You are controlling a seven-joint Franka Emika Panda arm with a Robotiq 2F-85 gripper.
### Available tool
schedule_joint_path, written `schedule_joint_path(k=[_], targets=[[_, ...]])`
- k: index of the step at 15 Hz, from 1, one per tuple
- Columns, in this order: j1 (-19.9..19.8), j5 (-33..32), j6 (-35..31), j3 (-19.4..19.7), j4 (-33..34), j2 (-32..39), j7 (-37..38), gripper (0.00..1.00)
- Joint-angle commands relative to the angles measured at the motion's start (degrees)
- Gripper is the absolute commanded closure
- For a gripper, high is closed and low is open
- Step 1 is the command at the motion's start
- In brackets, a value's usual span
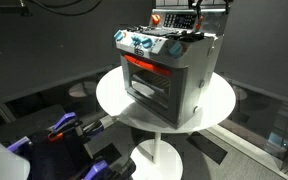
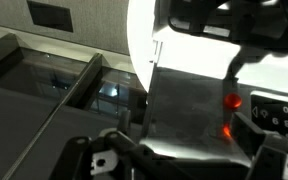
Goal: Press the orange button on the stove
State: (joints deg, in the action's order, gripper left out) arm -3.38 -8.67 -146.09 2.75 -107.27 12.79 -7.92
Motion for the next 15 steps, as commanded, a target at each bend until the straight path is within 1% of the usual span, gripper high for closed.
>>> schedule_joint_path(k=[1,5,9,15], targets=[[0.4,-1.12,-0.71,0.6,2.68,2.13,1.47,0.0],[0.3,-1.06,-0.65,0.77,3.85,3.27,1.42,0.0],[0.34,-1.13,0.11,0.85,3.62,2.8,1.57,0.0],[-0.5,1.86,6.61,0.02,1.14,-1.22,-0.8,0.0]])
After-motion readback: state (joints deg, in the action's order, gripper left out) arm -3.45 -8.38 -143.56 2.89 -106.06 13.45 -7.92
